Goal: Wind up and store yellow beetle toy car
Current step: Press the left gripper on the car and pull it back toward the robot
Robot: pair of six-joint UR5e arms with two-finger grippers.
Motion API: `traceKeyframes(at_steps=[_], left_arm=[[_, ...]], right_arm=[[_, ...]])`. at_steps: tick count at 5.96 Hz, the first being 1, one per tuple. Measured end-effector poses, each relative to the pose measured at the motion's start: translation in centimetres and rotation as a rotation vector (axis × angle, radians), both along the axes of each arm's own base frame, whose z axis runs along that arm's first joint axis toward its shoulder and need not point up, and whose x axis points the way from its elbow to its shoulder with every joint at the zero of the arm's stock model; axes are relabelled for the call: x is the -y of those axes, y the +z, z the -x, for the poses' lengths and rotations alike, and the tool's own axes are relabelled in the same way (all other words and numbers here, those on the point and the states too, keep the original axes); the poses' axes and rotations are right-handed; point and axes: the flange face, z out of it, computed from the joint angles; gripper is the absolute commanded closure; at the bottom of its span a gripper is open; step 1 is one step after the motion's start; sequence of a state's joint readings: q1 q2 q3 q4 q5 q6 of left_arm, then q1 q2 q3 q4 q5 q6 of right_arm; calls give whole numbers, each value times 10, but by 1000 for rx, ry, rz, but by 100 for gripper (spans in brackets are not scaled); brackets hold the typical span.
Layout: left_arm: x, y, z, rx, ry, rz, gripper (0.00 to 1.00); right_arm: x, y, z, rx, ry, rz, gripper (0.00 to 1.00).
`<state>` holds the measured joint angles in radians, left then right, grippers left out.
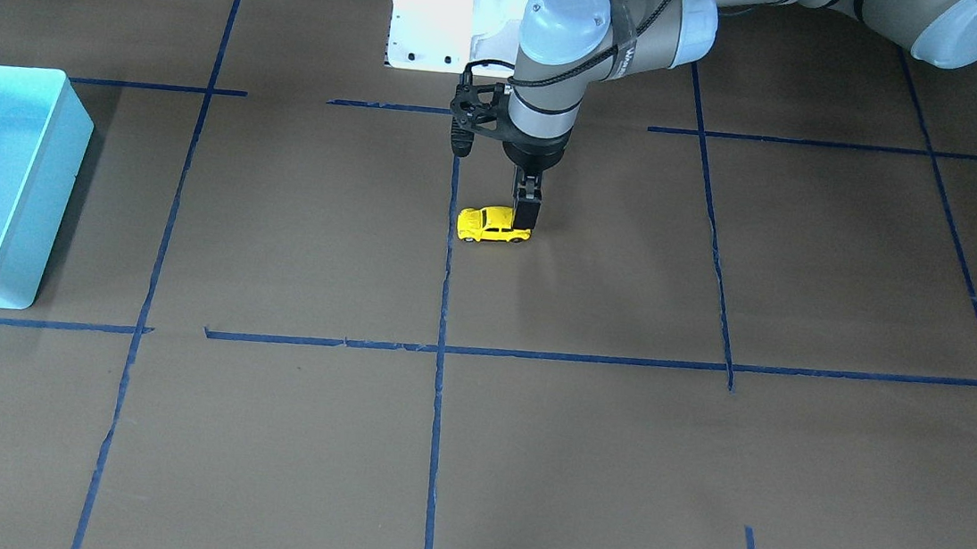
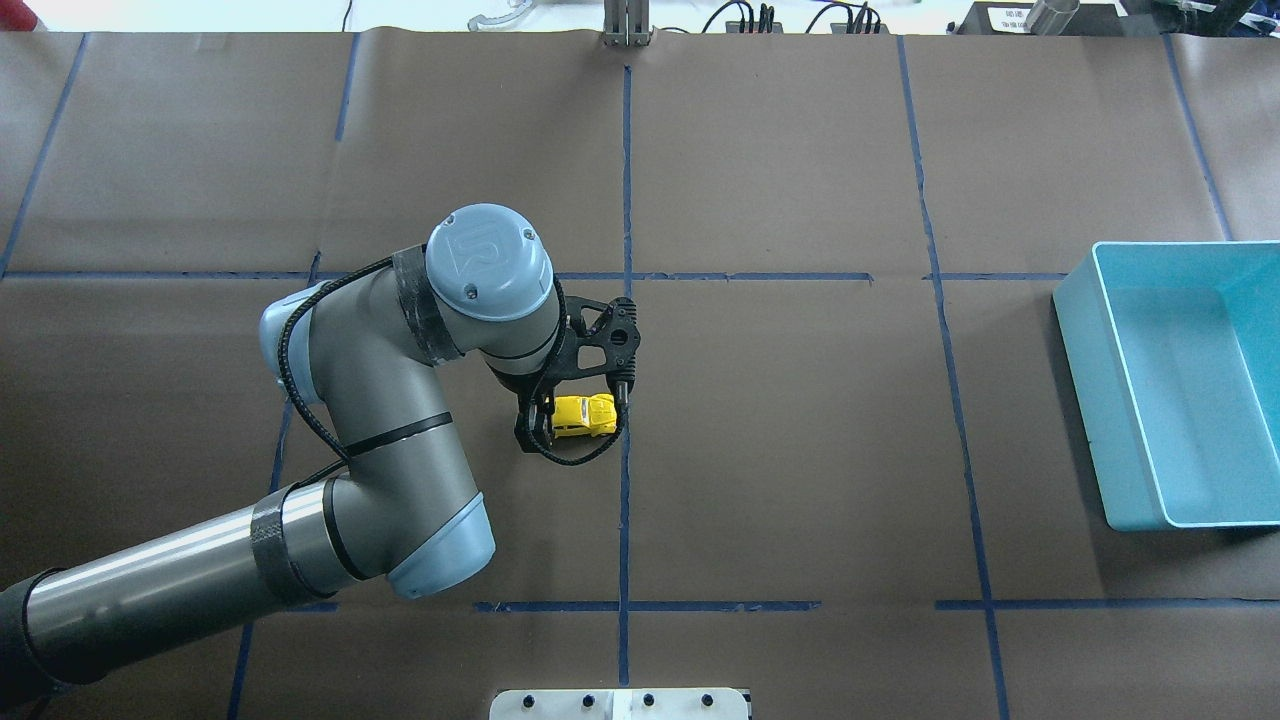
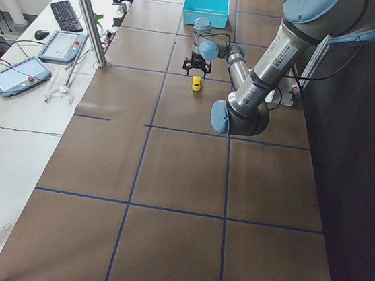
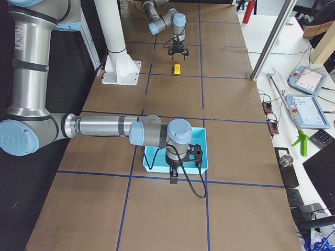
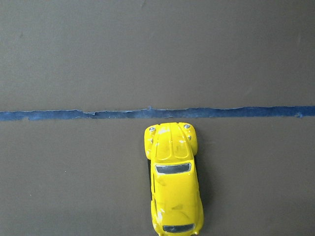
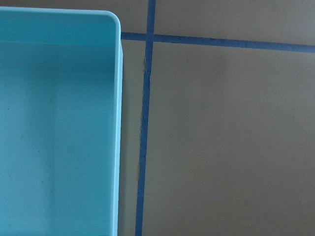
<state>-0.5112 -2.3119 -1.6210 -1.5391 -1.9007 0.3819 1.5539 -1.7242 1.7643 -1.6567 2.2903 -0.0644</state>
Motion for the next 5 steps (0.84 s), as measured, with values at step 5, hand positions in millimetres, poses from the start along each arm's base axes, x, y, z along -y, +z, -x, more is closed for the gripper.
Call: traceKeyframes(at_steps=[5], left_arm=[[10, 9, -37, -9, -10, 21, 0]], right_arm=[[-1, 14, 0, -4, -1, 27, 0]])
